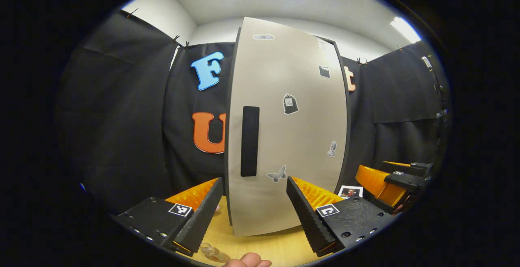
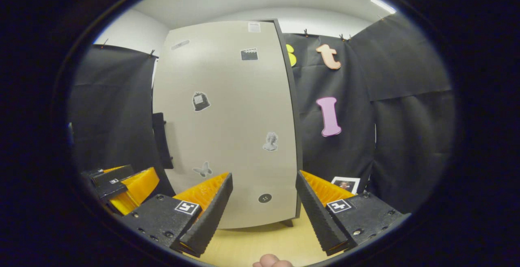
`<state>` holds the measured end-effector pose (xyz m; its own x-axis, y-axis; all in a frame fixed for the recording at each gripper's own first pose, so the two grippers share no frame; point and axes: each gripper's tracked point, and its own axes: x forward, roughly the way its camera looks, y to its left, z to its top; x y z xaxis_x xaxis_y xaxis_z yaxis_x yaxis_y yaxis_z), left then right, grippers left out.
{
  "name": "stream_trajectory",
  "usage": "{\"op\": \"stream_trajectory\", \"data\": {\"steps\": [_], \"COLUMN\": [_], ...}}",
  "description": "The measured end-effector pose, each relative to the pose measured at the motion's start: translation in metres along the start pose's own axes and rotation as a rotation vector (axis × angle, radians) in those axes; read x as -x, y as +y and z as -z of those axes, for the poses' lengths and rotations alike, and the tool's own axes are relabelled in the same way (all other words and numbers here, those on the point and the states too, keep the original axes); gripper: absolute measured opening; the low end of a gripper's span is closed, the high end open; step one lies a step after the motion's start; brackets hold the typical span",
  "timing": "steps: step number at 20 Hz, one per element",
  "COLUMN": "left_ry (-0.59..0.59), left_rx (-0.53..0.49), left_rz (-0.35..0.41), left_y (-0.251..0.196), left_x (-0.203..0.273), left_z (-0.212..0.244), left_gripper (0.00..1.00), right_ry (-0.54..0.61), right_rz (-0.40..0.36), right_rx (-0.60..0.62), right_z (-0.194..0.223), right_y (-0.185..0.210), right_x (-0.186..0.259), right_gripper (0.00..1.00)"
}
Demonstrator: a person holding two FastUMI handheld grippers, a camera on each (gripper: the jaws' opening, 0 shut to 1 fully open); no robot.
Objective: Open the cabinet door with the right hand, grasp the bottle in the cabinet with the left hand and place it on the coaster, then close the cabinet door with the right hand.
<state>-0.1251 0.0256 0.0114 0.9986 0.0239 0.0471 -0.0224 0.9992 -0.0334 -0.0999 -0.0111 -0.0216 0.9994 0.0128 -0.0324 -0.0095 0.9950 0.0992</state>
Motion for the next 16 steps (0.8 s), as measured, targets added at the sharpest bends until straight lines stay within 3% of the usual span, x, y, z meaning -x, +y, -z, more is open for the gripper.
{"op": "stream_trajectory", "data": {"steps": [3, 7, 9, 12, 13, 16], "left_ry": [0.011, 0.013, 0.019, 0.016, 0.02, 0.024], "left_rx": [-0.033, -0.039, -0.035, -0.03, -0.027, -0.019], "left_rz": [0.023, 0.036, 0.038, 0.038, 0.037, 0.028], "left_y": [-0.009, -0.011, -0.013, -0.014, -0.013, -0.012], "left_x": [0.003, 0.002, 0.004, 0.003, 0.004, 0.005], "left_z": [0.004, 0.004, 0.005, 0.005, 0.006, 0.007], "left_gripper": [0.95, 0.95, 0.95, 0.95, 0.95, 0.95], "right_ry": [0.006, -0.001, 0.015, 0.017, 0.015, 0.014], "right_rz": [-0.012, -0.003, -0.005, -0.005, -0.005, -0.005], "right_rx": [0.009, 0.036, 0.032, 0.039, 0.04, 0.041], "right_z": [0.003, 0.004, 0.007, 0.006, 0.005, 0.004], "right_y": [-0.001, -0.004, -0.002, -0.003, -0.003, -0.003], "right_x": [0.001, 0.0, -0.001, 0.0, 0.0, 0.002], "right_gripper": [0.99, 0.95, 0.99, 0.95, 0.99, 0.95]}}
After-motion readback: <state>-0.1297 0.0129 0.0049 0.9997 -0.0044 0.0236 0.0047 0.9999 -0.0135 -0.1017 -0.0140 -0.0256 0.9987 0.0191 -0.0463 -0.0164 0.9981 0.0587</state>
